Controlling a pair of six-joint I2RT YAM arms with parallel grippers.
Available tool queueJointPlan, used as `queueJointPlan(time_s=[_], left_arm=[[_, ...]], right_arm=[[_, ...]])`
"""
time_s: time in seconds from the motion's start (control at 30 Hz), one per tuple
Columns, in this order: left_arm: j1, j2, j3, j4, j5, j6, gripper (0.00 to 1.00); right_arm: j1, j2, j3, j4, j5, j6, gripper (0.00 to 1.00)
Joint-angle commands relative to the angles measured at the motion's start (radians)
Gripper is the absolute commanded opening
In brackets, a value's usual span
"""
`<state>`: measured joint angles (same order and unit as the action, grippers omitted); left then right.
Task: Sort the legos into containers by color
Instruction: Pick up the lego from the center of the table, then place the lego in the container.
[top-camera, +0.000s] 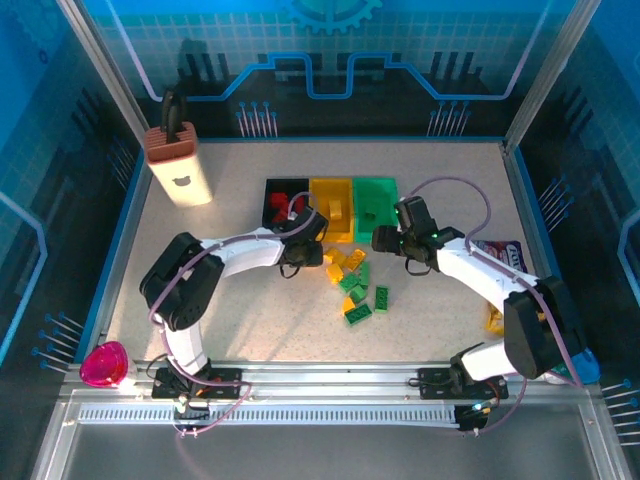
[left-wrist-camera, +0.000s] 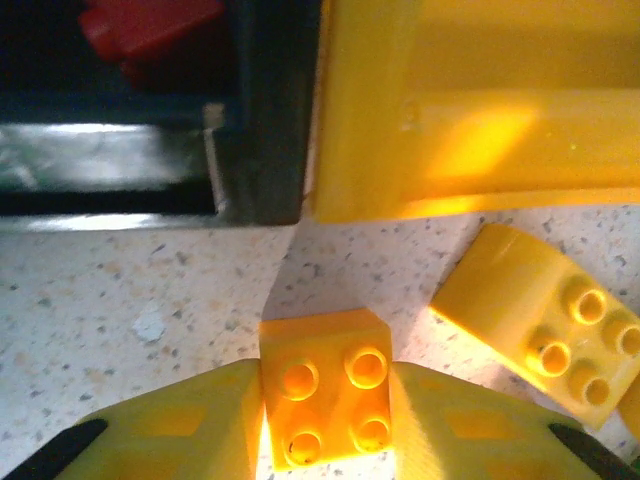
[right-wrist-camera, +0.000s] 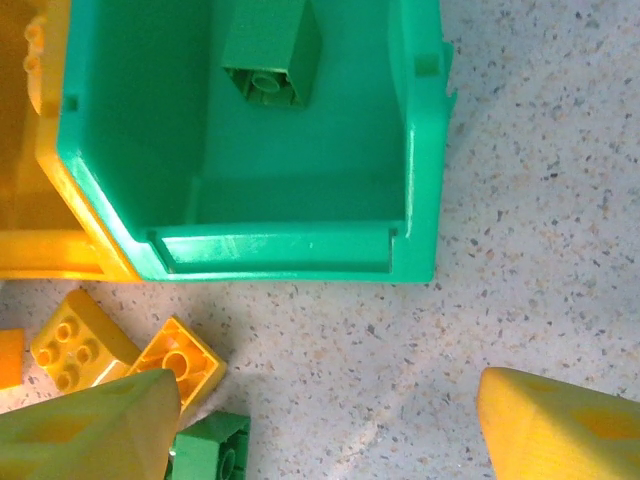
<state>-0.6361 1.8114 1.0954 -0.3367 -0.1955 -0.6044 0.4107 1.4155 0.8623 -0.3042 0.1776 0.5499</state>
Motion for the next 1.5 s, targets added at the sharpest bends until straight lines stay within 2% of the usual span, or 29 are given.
queueJointPlan(time_s=[0.0, 0.47, 0.73, 0.97, 1.27, 1.47], left_arm=[[-0.003, -0.039, -0.016, -0.058, -0.028, -0.008, 0.34], [-0.022, -0.189, 0.052, -0.107, -0.066, 0.01, 0.34], [0.015, -0.091, 0.298, -0.137, -0.053, 0.07, 0.34], [0.059, 0.04, 0.489, -0.169, -0.018, 0.12, 0.34], [0.101, 0.19, 0.677, -0.187, 0.006, 0.157, 0.34], [0.108, 0.296, 0.807, -0.256, 0.001, 0.166, 0.34]], right_arm=[[-0.015, -0.027, -0.016, 0.017, -0.009, 0.016, 0.79], [-0.018, -0.083, -0.048, 0.014, -0.002, 0.013, 0.78], [-0.023, -0.103, -0.073, 0.014, -0.036, 0.003, 0.78], [-0.022, -0.192, -0.131, -0.012, -0.011, 0.001, 0.77], [-0.021, -0.285, -0.197, -0.039, -0.016, 0.021, 0.77], [-0.022, -0.349, -0.24, -0.046, 0.002, 0.018, 0.78]])
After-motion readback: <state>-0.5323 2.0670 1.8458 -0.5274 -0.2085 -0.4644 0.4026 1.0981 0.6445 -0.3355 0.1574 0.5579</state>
